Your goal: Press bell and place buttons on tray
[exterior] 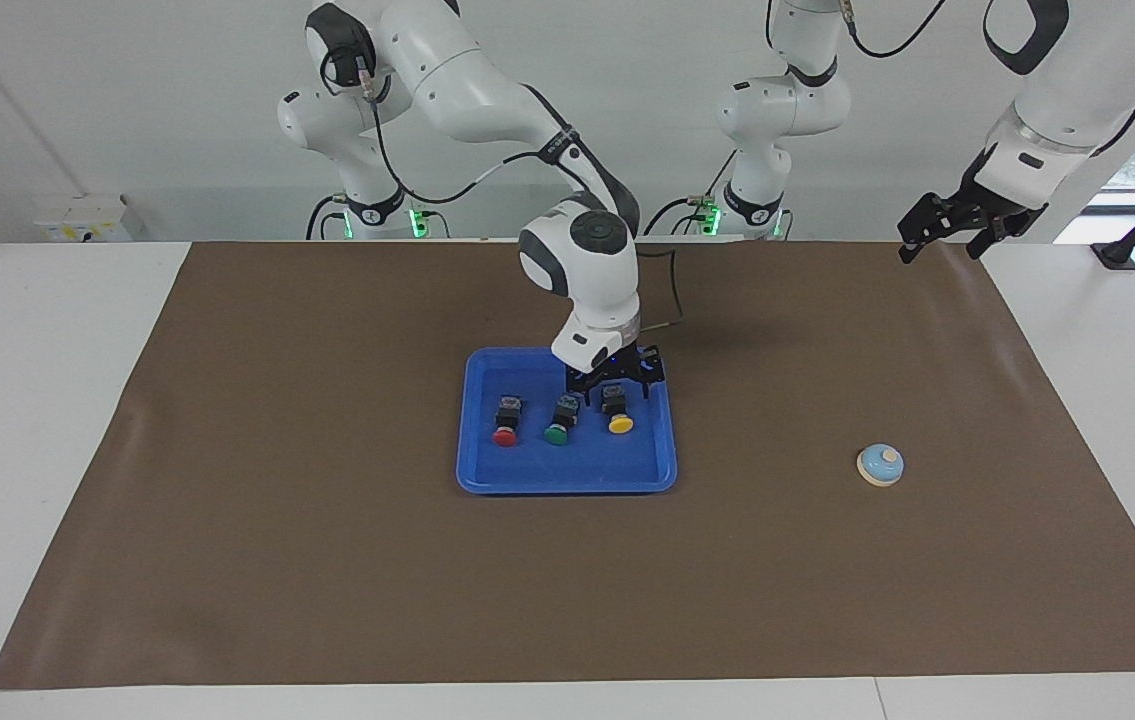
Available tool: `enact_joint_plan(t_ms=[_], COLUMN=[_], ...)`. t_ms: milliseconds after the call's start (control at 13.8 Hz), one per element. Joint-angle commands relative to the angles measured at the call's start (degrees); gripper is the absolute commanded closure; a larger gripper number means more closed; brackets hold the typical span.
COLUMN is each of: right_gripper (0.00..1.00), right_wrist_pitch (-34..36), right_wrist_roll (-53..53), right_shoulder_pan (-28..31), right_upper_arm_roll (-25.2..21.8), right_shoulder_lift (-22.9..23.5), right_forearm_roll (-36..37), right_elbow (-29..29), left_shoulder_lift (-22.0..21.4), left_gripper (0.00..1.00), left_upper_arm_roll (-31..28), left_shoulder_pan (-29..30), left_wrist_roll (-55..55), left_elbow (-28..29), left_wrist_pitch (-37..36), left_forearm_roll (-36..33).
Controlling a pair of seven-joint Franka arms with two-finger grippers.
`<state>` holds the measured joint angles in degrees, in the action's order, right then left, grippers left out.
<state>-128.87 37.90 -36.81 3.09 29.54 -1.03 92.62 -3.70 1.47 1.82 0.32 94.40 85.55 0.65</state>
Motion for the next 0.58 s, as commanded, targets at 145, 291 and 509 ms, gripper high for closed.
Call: enact_joint_plan(t_ms=[145, 291, 509], right_gripper=[0.0, 0.0, 0.0], right_wrist_pitch=[10.19, 15.29, 22.24], right_wrist_roll=[0.6, -1.23, -9.91], right_shoulder_pan=[4.79, 10.5, 18.67], right_upper_arm_roll=[-0.28, -0.19, -0.28], right_shoulder_lift=[-4.21, -8.69, -13.53], right_forearm_roll=[-0.64, -0.46, -0.46], right_elbow=[-3.15, -2.8, -2.79], left_shoulder_lift=[-1.22, -1.22, -1.22], left_gripper=[0.0, 0.0, 0.0], left_upper_arm_roll=[-0.15, -0.15, -0.15], left_shoulder_pan=[-0.06, -0.06, -0.15], left_wrist_roll=[-0.41, -0.41, -0.41], left_elbow=[1.05, 1.05, 1.05], left_wrist_pitch=[-0.38, -0.38, -0.38], left_forearm_roll=[0.14, 0.14, 0.14])
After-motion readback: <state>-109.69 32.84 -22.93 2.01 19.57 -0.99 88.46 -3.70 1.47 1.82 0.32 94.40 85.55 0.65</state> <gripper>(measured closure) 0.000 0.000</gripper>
